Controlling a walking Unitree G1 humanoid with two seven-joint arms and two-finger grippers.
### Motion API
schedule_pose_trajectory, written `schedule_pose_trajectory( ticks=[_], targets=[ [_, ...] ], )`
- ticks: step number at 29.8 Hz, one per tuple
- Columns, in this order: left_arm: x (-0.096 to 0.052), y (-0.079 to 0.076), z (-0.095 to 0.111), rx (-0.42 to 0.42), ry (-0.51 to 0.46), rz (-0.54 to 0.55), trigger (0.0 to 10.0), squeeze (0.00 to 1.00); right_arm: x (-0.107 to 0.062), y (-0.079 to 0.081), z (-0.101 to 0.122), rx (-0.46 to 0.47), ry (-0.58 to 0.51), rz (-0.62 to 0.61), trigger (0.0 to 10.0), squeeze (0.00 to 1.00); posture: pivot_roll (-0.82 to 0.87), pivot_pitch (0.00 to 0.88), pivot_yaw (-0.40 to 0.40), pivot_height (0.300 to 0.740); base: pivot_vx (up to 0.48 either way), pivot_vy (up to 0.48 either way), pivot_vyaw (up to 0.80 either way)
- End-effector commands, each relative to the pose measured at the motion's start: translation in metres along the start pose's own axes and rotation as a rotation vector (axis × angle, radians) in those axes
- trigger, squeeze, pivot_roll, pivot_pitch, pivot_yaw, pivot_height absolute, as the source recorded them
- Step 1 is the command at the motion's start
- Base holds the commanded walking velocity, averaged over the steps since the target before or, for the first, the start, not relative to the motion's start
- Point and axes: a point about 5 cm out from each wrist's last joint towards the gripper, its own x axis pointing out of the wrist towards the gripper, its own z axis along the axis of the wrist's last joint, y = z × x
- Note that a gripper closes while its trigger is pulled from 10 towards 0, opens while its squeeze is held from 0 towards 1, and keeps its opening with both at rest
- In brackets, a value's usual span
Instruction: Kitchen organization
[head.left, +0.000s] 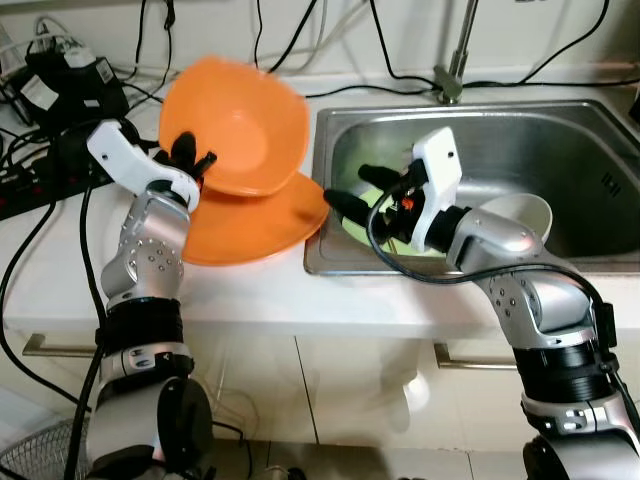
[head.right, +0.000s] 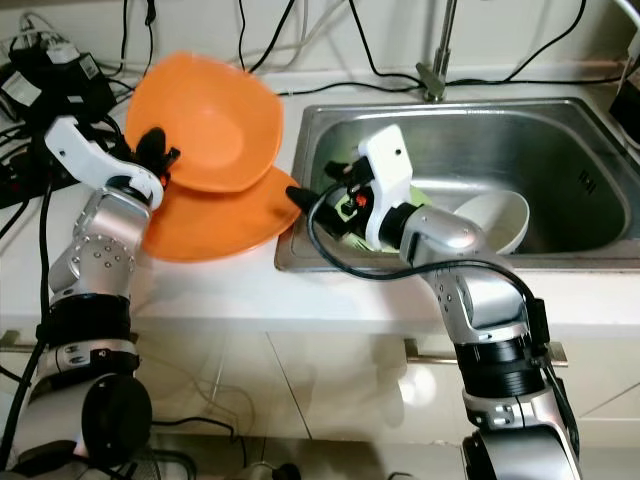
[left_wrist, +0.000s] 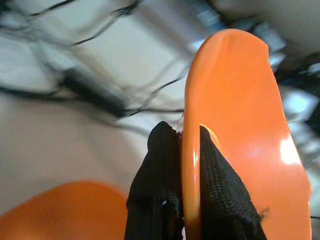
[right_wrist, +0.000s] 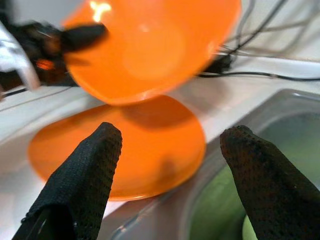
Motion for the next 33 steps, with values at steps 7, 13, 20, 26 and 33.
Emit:
schedule_pose_trajectory(
  ticks=[7, 13, 20, 26, 33],
  targets=[
    [-0.009, -0.021, 0.003, 0.027, -0.074, -0.204, 0.0, 0.0, 0.009, -0.009, 0.009, 0.1, -0.059, -0.075, 10.0, 0.0, -0.1, 0.037, 0.116, 0.74, 0.0, 0.0, 0.0],
    [-0.012, -0.024, -0.004, 0.042, -0.063, -0.236, 0.0, 0.0, 0.011, -0.012, 0.014, 0.154, -0.096, -0.083, 10.0, 0.0, -0.1, 0.035, 0.114, 0.74, 0.0, 0.0, 0.0],
    [-0.017, -0.039, -0.014, 0.045, -0.033, -0.314, 0.0, 0.0, 0.017, -0.013, 0.018, 0.243, -0.136, -0.078, 10.0, 0.0, -0.1, 0.035, 0.112, 0.74, 0.0, 0.0, 0.0],
    [-0.024, -0.054, -0.026, 0.038, 0.015, -0.4, 0.0, 0.0, 0.022, -0.018, 0.017, 0.379, -0.191, -0.073, 10.0, 0.0, -0.1, 0.035, 0.108, 0.74, 0.0, 0.0, 0.0],
    [-0.026, -0.057, -0.025, 0.028, 0.005, -0.41, 0.0, 0.0, 0.024, -0.026, 0.017, 0.51, -0.227, -0.112, 0.0, 0.0, -0.1, 0.036, 0.107, 0.74, 0.0, 0.0, 0.0]
  ],
)
